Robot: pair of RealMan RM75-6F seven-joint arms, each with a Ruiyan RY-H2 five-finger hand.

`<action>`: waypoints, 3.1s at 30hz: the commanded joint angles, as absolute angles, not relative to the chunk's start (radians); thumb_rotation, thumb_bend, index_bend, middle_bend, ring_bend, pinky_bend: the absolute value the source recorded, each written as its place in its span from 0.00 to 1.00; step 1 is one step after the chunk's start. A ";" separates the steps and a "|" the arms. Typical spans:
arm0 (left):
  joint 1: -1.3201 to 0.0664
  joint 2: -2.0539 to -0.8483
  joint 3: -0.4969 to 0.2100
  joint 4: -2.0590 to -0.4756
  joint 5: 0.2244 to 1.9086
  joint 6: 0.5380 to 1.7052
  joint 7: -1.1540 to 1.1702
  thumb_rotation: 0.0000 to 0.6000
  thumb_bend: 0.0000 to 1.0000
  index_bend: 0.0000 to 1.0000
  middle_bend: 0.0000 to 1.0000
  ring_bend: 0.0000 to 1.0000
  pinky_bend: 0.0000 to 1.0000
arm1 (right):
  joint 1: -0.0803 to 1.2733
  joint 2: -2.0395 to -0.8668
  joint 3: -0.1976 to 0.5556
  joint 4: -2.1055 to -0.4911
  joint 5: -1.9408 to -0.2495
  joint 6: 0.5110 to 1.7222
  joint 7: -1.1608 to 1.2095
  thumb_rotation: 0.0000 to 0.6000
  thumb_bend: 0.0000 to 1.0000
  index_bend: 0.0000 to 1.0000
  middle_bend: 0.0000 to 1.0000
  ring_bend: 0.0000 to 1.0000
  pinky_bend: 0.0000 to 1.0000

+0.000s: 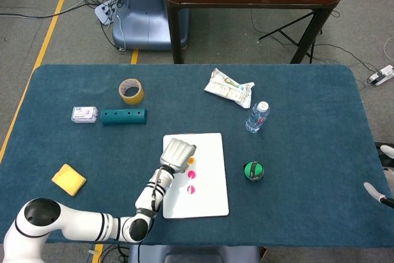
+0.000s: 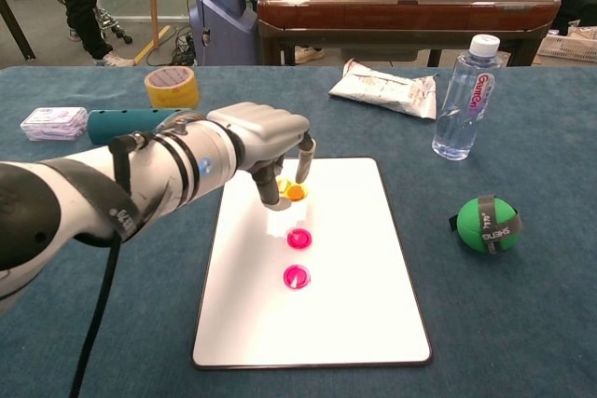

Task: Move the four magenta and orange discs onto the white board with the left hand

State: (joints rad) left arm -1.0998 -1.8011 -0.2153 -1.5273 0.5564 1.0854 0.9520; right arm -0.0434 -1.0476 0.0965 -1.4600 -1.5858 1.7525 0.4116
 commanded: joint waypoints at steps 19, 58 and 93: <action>-1.075 -1.748 -0.174 -1.553 0.507 1.104 0.971 1.00 0.32 0.62 1.00 1.00 1.00 | -0.036 -1.050 0.095 -1.475 -1.590 1.734 0.376 1.00 0.07 0.22 0.36 0.40 0.48; -1.025 -1.668 -0.123 -1.705 0.559 1.221 0.978 1.00 0.32 0.45 1.00 1.00 1.00 | -0.026 -1.052 0.092 -1.483 -1.599 1.716 0.349 1.00 0.07 0.22 0.36 0.40 0.48; -0.482 -1.134 0.216 -1.970 1.192 1.620 0.624 1.00 0.32 0.35 0.40 0.48 0.74 | 0.033 -1.075 0.085 -1.546 -1.574 1.595 0.174 1.00 0.07 0.22 0.36 0.40 0.48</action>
State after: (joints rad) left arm -0.5236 -1.1574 0.1910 -1.9744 1.1448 1.5875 0.6610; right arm 0.0322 -1.0746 0.0849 -1.5453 -1.5745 1.5959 0.1746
